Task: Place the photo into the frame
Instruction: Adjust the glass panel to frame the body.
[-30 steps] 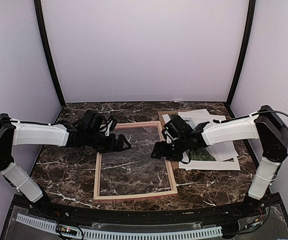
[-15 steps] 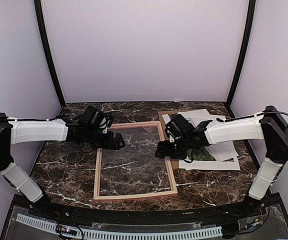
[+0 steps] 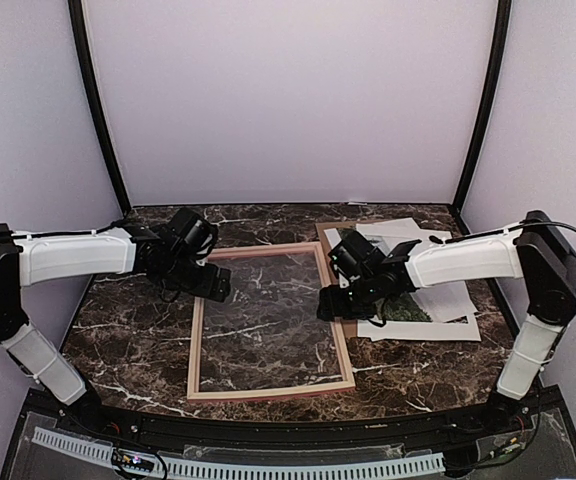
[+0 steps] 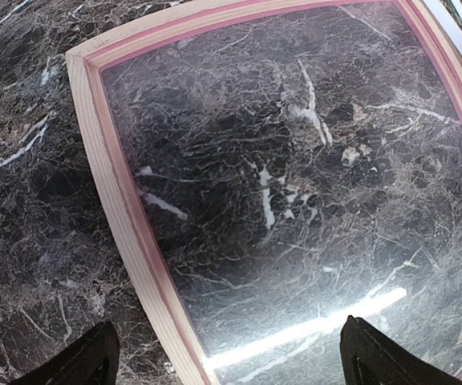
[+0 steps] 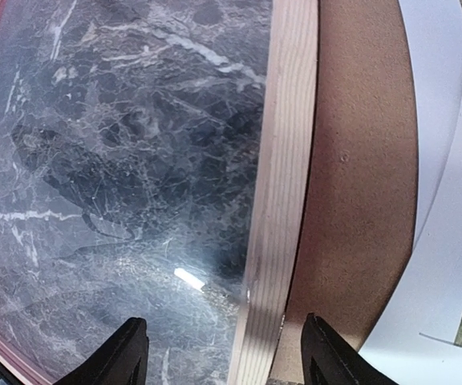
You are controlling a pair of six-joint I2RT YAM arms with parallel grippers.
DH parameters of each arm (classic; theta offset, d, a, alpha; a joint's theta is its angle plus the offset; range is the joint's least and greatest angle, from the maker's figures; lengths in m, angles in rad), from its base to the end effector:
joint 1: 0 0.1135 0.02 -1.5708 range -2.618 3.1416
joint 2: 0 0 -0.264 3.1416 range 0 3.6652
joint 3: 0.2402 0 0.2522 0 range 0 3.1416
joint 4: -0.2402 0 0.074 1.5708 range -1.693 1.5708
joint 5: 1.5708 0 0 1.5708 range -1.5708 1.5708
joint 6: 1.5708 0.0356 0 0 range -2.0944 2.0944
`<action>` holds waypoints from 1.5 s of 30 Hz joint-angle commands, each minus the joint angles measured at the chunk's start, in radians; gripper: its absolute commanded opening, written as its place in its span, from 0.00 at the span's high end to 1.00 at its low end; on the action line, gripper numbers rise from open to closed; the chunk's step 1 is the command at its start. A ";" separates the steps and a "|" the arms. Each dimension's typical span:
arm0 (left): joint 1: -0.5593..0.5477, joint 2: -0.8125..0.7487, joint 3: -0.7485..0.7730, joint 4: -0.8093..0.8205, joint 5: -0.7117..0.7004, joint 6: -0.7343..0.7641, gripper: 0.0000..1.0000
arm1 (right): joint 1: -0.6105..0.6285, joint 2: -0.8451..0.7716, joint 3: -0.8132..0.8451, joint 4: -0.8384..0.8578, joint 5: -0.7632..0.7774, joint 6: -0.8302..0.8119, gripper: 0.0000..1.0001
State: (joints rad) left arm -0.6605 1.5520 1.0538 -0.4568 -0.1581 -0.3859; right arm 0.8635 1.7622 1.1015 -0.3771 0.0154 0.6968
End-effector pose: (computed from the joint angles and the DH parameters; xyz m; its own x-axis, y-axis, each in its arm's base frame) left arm 0.2577 -0.1931 0.2240 -0.7982 0.1495 -0.5835 0.2522 0.9627 -0.0983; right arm 0.2318 0.2704 0.1753 -0.9137 -0.0813 -0.3982 -0.2198 0.9230 0.3159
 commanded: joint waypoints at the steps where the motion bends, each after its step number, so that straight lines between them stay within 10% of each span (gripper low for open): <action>1: -0.004 0.000 0.022 -0.053 -0.027 0.021 0.01 | 0.021 0.002 0.023 -0.057 0.046 -0.024 0.34; 45: 0.026 -0.040 -0.042 -0.106 -0.083 0.027 0.01 | 0.190 0.032 0.036 -0.207 0.205 -0.006 0.50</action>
State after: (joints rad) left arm -0.6518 1.5574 1.0386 -0.5289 -0.2279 -0.3622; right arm 1.0420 1.8202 1.1259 -0.5499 0.2081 0.6758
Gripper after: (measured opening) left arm 0.989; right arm 0.498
